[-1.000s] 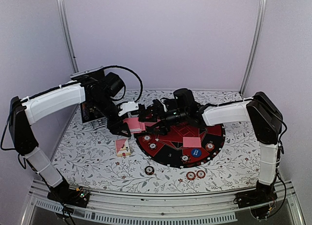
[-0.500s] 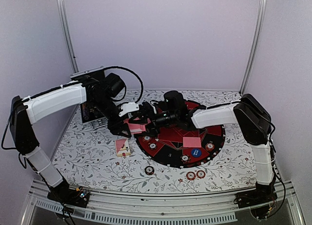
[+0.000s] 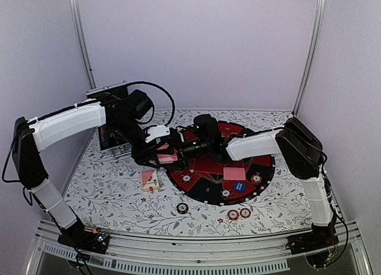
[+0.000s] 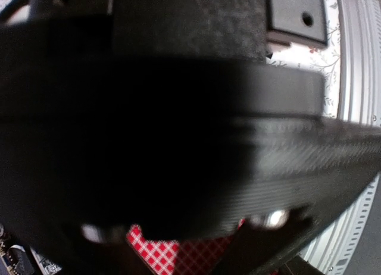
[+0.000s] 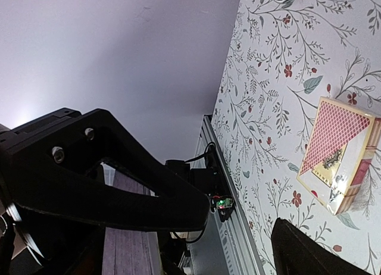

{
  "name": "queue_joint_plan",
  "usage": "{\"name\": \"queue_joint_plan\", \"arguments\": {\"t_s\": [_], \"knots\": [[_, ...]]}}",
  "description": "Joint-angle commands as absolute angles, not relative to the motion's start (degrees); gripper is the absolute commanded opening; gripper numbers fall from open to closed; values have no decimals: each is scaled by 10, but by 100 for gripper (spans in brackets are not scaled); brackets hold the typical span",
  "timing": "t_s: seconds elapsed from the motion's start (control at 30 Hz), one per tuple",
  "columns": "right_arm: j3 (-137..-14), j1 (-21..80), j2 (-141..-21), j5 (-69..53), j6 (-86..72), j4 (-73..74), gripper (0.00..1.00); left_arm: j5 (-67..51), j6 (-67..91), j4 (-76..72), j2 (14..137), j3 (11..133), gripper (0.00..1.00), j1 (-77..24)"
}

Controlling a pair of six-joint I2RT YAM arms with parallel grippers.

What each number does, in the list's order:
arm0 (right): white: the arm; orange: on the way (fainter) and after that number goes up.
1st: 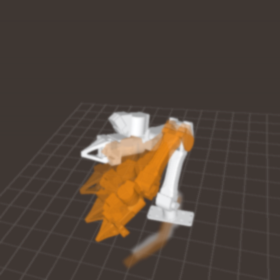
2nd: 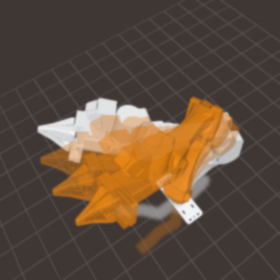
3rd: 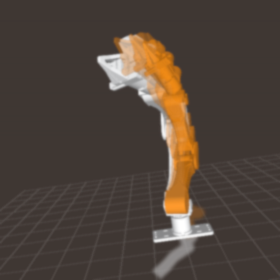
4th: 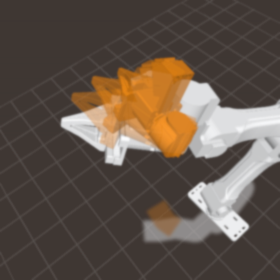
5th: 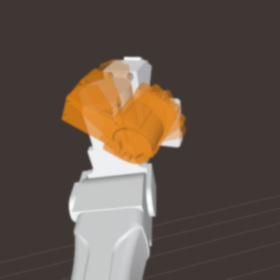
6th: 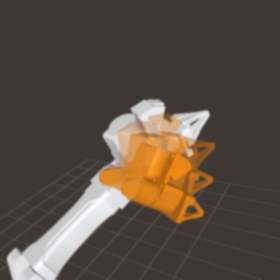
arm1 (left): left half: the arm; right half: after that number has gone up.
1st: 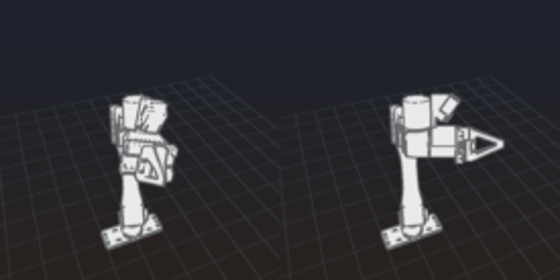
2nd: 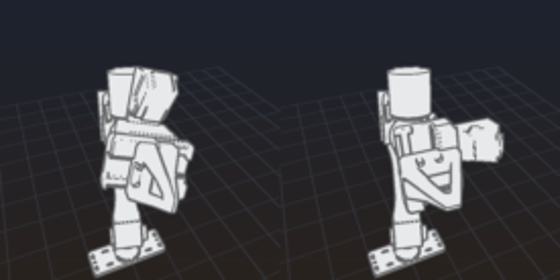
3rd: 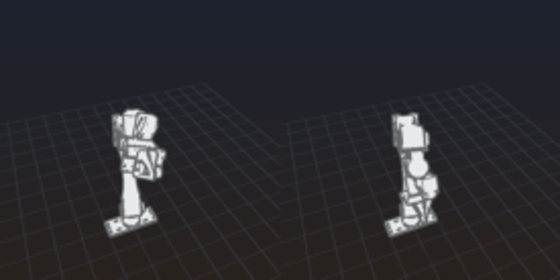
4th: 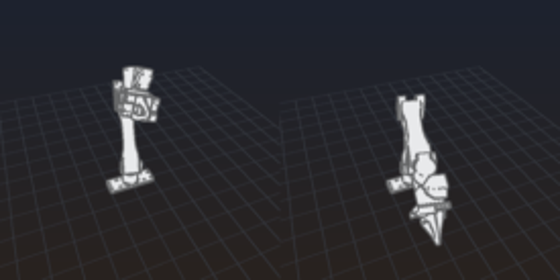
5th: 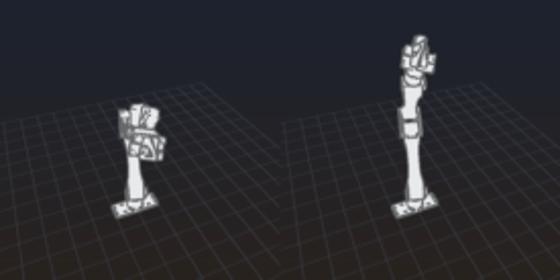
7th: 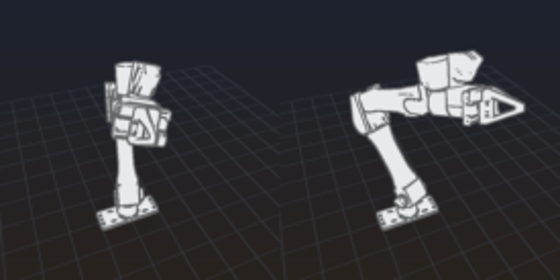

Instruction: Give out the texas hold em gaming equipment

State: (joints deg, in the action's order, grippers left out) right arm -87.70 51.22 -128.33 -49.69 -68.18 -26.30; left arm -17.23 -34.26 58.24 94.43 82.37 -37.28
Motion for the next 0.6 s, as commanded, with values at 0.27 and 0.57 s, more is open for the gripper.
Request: {"name": "queue_joint_plan", "arguments": {"t_s": [0.27, 0.57], "knots": [[-867, 515, -1299, -504, -723, -328, 79, -183, -341, 574, 942, 835, 0, -374], [-830, 503, -1287, -498, -737, -349, 77, -183, -341, 575, 938, 834, 0, -374]]}}
